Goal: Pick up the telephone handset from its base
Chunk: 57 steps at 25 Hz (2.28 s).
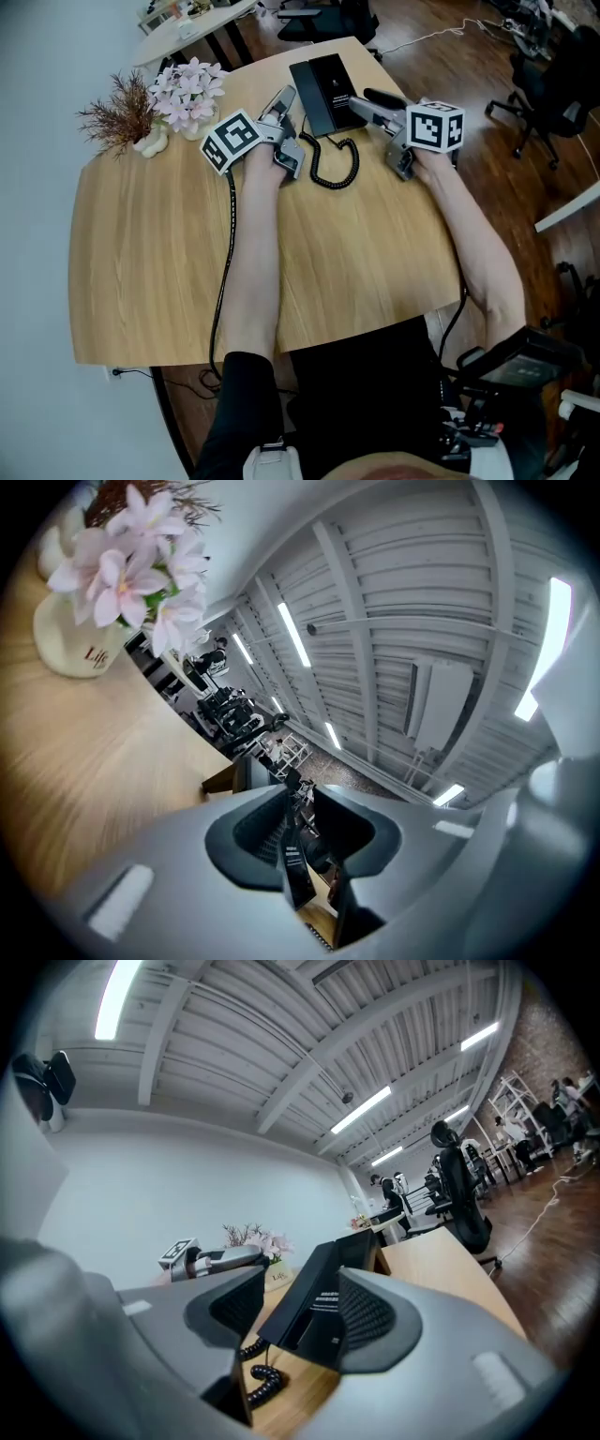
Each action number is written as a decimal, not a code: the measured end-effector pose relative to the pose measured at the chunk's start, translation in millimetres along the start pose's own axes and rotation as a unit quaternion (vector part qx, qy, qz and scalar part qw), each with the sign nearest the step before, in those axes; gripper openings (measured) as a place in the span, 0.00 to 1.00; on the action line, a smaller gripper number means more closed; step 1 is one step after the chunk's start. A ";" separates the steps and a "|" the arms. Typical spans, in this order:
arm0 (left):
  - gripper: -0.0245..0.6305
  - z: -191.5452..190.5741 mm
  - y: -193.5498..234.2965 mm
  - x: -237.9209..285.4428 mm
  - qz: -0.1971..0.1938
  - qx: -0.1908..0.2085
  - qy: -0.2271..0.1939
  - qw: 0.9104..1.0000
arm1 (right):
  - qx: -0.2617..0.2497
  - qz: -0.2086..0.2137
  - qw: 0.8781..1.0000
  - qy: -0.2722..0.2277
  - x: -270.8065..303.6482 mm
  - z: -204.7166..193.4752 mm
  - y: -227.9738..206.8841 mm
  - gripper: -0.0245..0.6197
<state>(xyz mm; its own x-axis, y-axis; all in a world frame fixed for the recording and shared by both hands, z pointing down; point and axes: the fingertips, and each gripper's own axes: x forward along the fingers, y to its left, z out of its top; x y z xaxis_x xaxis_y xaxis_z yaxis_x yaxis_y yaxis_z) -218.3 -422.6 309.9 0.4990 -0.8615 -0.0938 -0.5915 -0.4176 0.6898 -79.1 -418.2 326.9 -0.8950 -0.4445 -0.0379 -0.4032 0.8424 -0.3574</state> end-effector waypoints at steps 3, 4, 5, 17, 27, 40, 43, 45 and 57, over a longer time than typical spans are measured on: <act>0.12 15.7 -20.9 -3.1 -0.025 0.027 0.000 0.999 | -0.002 -0.009 1.000 0.003 -3.5 1.3 -1.4 0.41; 0.12 20.4 -27.0 -4.7 -0.033 0.034 -0.003 0.999 | -0.007 -0.010 1.000 0.002 -4.5 2.6 -0.1 0.40; 0.12 24.9 -32.8 -6.5 -0.043 0.038 -0.008 0.998 | -0.014 -0.009 1.000 -0.001 -5.4 4.7 2.3 0.39; 0.28 23.0 -30.8 -8.0 -0.065 0.073 -0.014 0.995 | -0.147 -0.061 0.986 -0.039 -17.3 36.0 18.0 0.28; 0.19 20.2 -7.2 -12.4 -0.019 0.060 0.002 0.998 | -0.301 -0.130 0.944 -0.031 -7.2 43.0 24.7 0.27; 0.18 5.3 -12.8 0.5 -0.027 0.079 0.027 0.996 | -0.286 -0.141 0.947 -0.029 -16.5 41.4 19.1 0.27; 0.18 10.8 -6.4 -5.9 -0.011 0.091 0.018 0.996 | -0.298 -0.132 0.945 -0.027 -9.2 40.2 23.7 0.27; 0.18 19.2 5.3 -15.4 0.029 0.129 0.016 0.991 | -0.302 -0.124 0.945 -0.028 -4.7 40.3 28.2 0.27; 0.21 -9.3 19.4 0.8 0.002 0.062 0.042 0.997 | -0.299 -0.148 0.942 -0.030 -23.8 45.1 17.9 0.26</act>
<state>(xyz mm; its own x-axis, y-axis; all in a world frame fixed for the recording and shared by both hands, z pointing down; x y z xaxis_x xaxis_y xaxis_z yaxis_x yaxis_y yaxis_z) -223.5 -428.7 329.8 0.5445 -0.8383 -0.0261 -0.6653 -0.4507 0.5952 -56.5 -406.4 279.3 -0.7211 -0.6885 -0.0778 -0.6850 0.6915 0.2294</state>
